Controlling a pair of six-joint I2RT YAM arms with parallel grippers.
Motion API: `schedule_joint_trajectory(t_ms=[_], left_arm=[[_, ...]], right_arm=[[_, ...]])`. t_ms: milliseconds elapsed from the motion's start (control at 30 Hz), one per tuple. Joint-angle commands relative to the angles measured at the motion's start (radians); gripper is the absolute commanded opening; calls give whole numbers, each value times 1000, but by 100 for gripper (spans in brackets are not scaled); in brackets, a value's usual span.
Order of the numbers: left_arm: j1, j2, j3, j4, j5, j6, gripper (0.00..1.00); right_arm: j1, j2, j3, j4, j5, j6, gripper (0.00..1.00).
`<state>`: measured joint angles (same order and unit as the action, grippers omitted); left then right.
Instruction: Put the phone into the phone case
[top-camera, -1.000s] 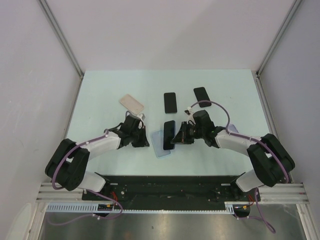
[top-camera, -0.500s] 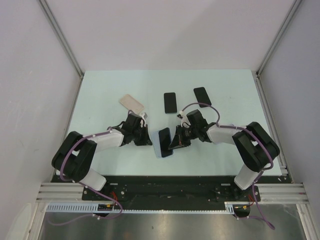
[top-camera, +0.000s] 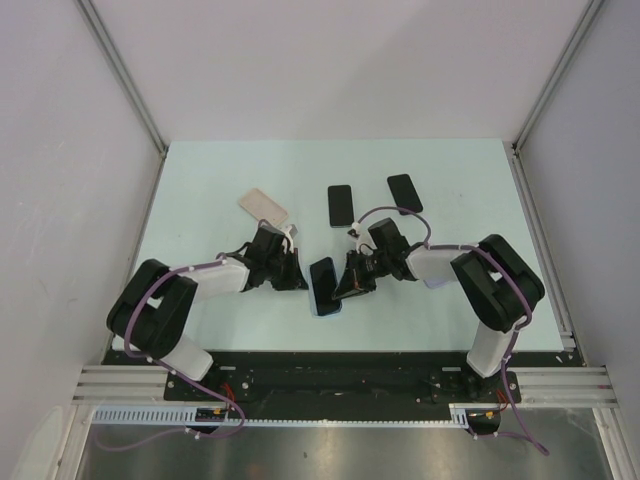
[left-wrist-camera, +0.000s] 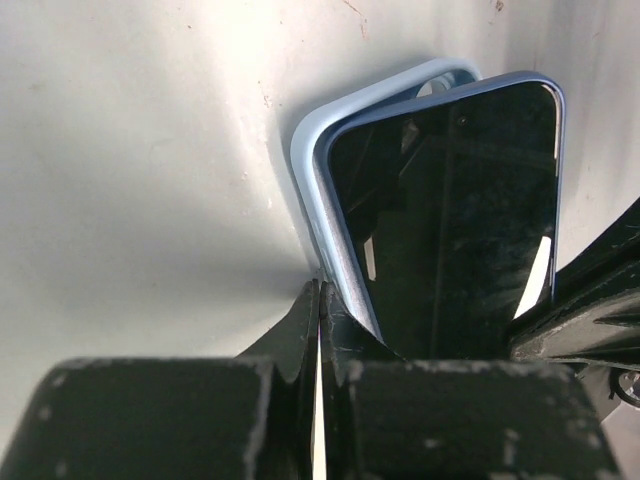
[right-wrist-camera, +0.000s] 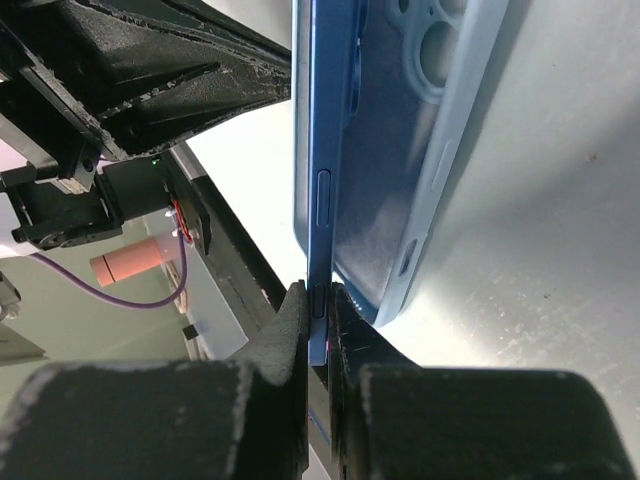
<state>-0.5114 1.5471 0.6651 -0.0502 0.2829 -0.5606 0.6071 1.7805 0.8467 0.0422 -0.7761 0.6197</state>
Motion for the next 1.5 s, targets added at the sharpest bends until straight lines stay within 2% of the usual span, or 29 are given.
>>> schedule_joint_trajectory(t_ms=[0, 667, 867, 900, 967, 1033, 1100, 1200, 1300, 1467], left_arm=[[-6, 18, 2, 18, 22, -12, 0], [-90, -24, -59, 23, 48, -68, 0], [-90, -70, -59, -8, 47, -81, 1], [-90, -94, -55, -25, 36, -79, 2], [-90, -117, -32, -78, -11, -61, 14], [-88, -156, -3, -115, -72, -48, 30], [-88, -182, 13, -149, -96, -30, 40], [-88, -191, 44, -157, -99, -18, 50], [-88, -180, 62, -140, -76, -18, 54], [-88, -137, 68, -68, -22, -24, 57]], right_arm=[[8, 37, 25, 21, -25, -12, 0], [26, 94, 22, 59, 37, 126, 1], [8, 27, 20, 7, 96, 161, 18], [5, 14, 20, -13, 106, 161, 22], [-6, -24, 20, -33, 129, 155, 26], [-12, -44, 22, -38, 111, 147, 33], [-23, -44, 20, -72, 65, 146, 40], [-27, -65, 20, -125, 107, 108, 44], [-35, -90, 22, -159, 155, 77, 43], [-40, -87, 20, -142, 189, 38, 32]])
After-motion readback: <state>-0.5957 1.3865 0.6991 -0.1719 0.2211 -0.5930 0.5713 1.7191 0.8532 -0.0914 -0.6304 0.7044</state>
